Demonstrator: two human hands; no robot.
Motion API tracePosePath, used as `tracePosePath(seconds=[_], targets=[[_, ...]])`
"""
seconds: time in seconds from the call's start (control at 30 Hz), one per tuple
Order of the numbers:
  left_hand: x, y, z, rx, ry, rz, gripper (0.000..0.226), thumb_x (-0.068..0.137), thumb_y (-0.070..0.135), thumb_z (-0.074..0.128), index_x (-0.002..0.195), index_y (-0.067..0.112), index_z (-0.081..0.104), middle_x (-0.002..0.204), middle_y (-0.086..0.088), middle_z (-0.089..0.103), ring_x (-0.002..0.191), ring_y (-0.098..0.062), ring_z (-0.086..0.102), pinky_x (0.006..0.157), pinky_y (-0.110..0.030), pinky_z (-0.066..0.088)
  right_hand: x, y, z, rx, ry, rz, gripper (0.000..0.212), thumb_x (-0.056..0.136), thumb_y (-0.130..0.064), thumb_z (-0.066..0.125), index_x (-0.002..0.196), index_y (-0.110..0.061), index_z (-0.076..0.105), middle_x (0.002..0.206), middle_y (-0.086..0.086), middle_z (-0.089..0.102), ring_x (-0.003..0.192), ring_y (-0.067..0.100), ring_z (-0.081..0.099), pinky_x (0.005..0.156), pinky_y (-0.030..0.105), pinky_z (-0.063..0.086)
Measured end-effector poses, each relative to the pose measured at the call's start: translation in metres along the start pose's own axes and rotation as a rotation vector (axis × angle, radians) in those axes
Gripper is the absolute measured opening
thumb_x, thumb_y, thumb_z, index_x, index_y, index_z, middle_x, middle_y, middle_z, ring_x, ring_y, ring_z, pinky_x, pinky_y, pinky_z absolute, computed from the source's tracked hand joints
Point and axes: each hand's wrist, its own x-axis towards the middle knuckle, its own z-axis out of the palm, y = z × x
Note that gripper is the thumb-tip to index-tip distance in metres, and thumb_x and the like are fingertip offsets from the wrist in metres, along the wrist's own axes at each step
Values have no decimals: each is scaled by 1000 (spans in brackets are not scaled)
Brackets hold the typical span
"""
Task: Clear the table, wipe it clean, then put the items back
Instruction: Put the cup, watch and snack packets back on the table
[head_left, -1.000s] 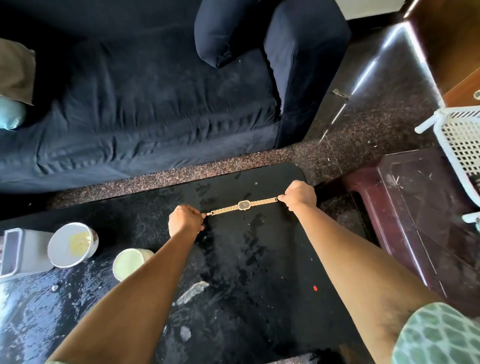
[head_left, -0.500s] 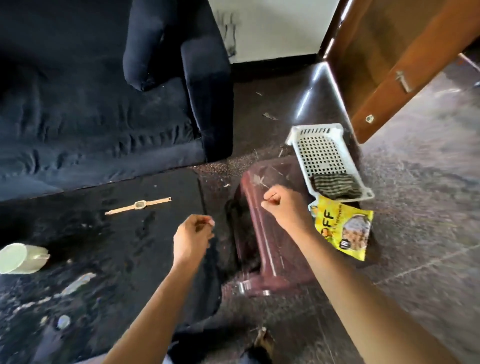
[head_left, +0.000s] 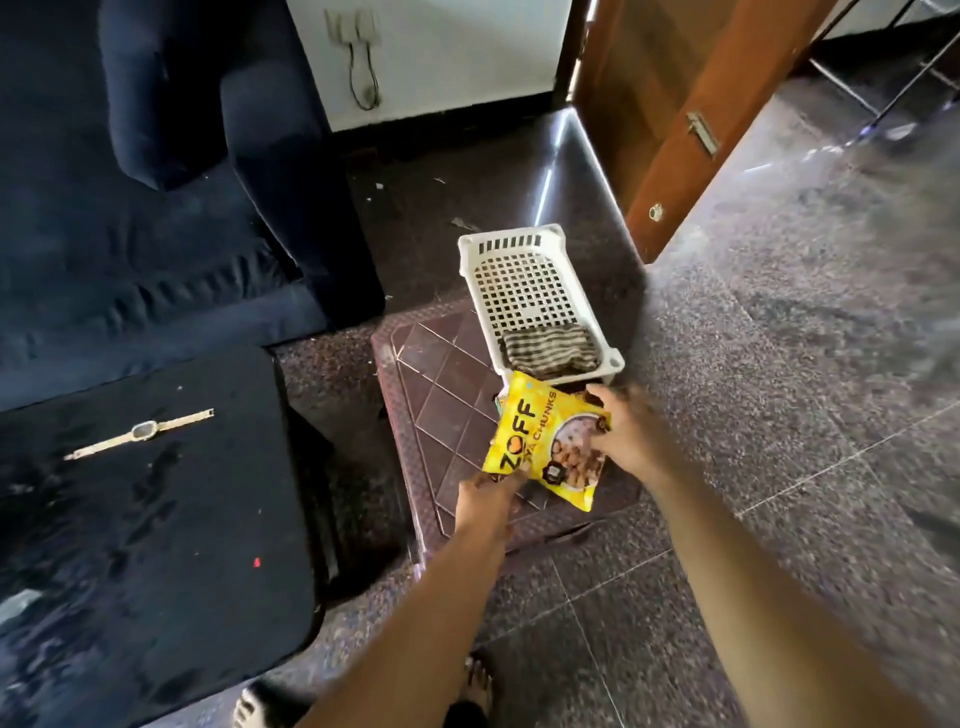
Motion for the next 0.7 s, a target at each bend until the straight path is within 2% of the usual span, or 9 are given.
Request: tracePosePath(seconds=[0.13,0.23,0.3,0.4,0.43,0.47,0.57,0.6,0.7], targets=[[-3,-10,10,-235,15,-6,57,70,32,83,116,10,58,99,-9,69,70,-20,65,56,-29,47,-2,-3,5,96,-93,-52,47,76,-28,77,120,-17,62,122,9,53,112,27,53,85,30,40],[-12,-14,7,-277,105,71,36,74,25,80,102,15,61,94,-8,70,64,-16,68,48,-29,53,-10,-4,9,189,-158,-104,47,77,-29,78,120,-16,64,120,1,62,103,15,56,72,19,35],[-19,-14,0,-248,197,186,32,77,20,77,105,15,62,100,-5,70,77,-17,69,60,-35,59,-15,-8,9,264,-226,-142,46,75,-29,79,117,-14,65,112,-2,62,96,8,53,64,11,33],[-25,-10,-18,-330,182,300,28,83,17,71,110,17,61,104,-5,71,90,-22,69,74,-39,58,-14,-18,9,387,-394,-198,39,75,-29,79,110,-15,70,107,-7,65,96,4,56,76,12,38],[-25,-8,-25,-341,169,312,27,84,18,70,109,19,60,105,-7,71,93,-25,69,78,-44,57,-12,-20,8,417,-387,-223,31,76,-28,78,104,-17,72,102,-9,67,91,2,58,76,13,41],[-23,-7,-31,-337,170,318,26,83,19,70,108,20,60,106,-8,71,96,-28,68,82,-49,55,-8,-20,8,436,-301,-233,23,78,-27,76,99,-19,73,97,-11,68,87,1,60,76,14,44],[-21,1,-52,-291,192,332,27,83,21,71,107,21,60,108,-8,70,97,-29,68,83,-54,54,9,-13,10,309,99,-185,26,80,-23,74,105,-20,69,106,-5,65,95,14,62,83,31,50],[-20,4,-59,-288,200,334,29,83,22,71,109,20,59,108,-8,69,98,-29,67,82,-54,54,12,-12,10,198,129,-188,32,80,-24,74,111,-20,66,112,-2,64,100,18,60,85,34,49],[-19,12,-79,-263,193,348,29,82,22,71,109,19,59,108,-8,69,98,-31,67,82,-56,53,18,-17,11,-138,-3,-234,51,78,-33,75,124,-21,57,122,2,59,112,21,54,86,34,44]])
